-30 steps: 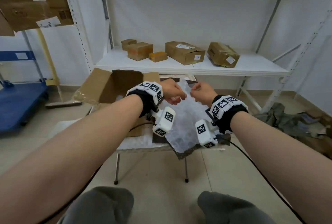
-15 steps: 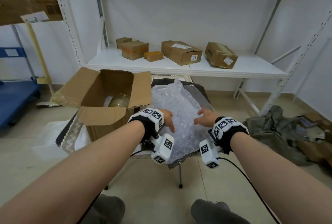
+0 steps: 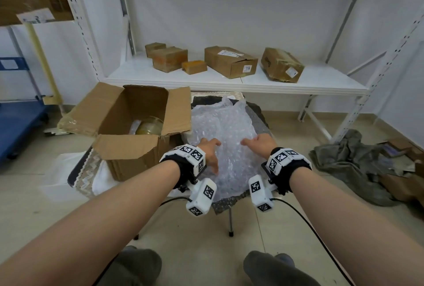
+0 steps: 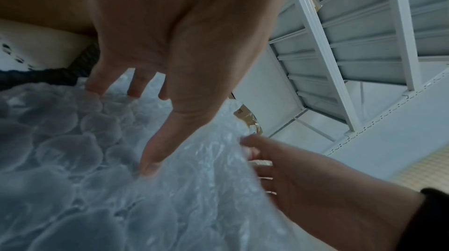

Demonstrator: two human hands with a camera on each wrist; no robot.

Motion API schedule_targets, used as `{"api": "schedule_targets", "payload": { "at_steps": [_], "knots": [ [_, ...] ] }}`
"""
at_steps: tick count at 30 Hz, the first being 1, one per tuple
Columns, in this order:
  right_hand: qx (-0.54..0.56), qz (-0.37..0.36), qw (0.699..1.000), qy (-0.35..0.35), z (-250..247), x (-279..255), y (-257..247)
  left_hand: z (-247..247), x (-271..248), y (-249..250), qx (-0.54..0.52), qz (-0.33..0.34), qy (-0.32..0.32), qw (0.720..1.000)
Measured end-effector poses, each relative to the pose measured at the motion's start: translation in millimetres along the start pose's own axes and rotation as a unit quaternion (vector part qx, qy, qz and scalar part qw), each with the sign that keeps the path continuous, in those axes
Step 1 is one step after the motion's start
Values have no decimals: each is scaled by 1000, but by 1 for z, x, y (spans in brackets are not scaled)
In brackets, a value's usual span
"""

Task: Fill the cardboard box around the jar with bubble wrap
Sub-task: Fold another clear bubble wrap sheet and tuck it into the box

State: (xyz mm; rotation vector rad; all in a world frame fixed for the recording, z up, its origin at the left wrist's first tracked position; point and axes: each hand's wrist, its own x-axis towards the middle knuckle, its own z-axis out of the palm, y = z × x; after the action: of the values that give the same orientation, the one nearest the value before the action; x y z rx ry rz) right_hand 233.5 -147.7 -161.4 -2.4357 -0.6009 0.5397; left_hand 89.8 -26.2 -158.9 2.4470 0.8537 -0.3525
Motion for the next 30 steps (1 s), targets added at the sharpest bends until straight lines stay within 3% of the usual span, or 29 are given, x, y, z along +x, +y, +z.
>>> {"api": "schedule_targets", "payload": {
  "at_steps": [8,13,16,20,22,25,30],
  "knots": [
    [126,19,992,-22,-16,-13,-8,5,-6,-8,-27,4,65,998],
    [268,-9,963,18,-30,-26,-1,-3,-11,-6,-163,-34,90,982],
    [339,-18,941,0,-42,-33,6,-3,8,-6,-273,-29,66,959],
    [411,-15,911,-12,-62,-53,8,-30,-44,25,-364,34,54,929],
    [443,-9,896,30,-73,-64,4,-40,-51,36,-414,65,54,907],
    [475,3,873,108,-86,-72,-1,-53,-61,49,-508,103,84,851],
    [487,-26,868,91,-92,-80,-10,-78,-86,50,-509,129,131,841]
  ]
}}
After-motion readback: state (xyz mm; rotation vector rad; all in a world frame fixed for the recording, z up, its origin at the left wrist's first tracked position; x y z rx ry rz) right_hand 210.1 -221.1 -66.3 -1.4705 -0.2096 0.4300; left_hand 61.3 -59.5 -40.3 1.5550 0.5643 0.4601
